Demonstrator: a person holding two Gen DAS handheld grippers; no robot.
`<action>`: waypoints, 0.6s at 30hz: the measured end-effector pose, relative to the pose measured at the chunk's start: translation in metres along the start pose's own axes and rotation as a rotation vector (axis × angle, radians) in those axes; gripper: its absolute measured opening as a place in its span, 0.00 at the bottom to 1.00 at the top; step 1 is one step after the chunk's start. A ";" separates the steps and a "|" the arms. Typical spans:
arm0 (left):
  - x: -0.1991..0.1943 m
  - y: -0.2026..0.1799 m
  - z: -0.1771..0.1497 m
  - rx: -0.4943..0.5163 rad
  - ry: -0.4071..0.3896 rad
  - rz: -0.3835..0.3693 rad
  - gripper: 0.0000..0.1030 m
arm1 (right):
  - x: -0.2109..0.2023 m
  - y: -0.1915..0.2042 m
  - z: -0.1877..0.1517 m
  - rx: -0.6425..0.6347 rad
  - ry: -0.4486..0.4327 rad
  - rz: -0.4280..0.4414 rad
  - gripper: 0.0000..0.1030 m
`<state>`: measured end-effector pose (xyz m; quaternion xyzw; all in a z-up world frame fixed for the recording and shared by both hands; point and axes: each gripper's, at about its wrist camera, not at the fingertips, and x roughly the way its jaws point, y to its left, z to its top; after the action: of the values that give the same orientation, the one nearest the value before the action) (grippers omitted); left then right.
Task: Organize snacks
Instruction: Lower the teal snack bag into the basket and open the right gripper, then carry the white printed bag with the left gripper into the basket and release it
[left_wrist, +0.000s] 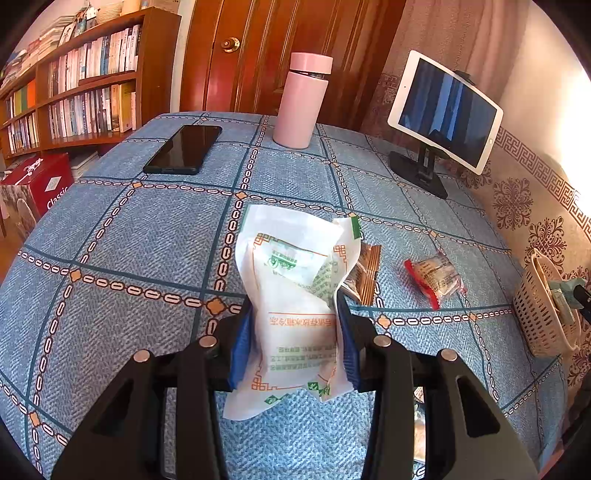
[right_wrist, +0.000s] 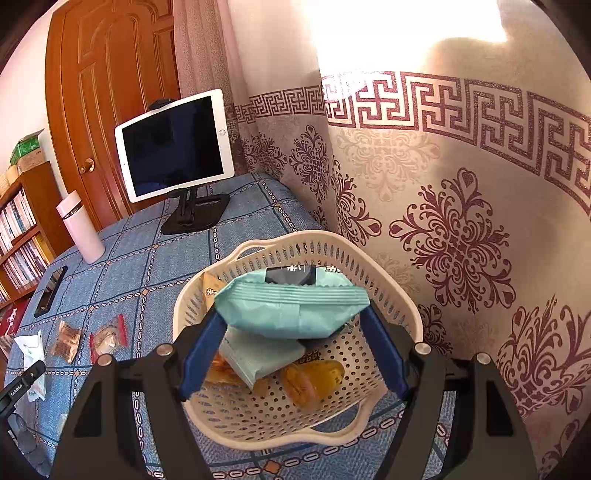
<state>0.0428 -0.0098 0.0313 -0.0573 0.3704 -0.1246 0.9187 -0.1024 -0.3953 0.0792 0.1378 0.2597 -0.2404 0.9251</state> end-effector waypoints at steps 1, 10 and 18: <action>0.000 0.000 0.000 0.002 -0.001 0.001 0.41 | -0.002 0.000 -0.001 -0.005 -0.006 -0.004 0.72; -0.006 -0.002 0.002 0.006 -0.008 -0.006 0.41 | -0.031 0.009 -0.003 -0.046 -0.082 0.005 0.72; -0.026 -0.011 0.005 0.022 -0.034 -0.014 0.41 | -0.002 0.015 -0.017 -0.055 0.010 0.077 0.73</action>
<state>0.0264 -0.0130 0.0545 -0.0517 0.3530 -0.1341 0.9245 -0.1033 -0.3753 0.0687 0.1235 0.2651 -0.1968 0.9358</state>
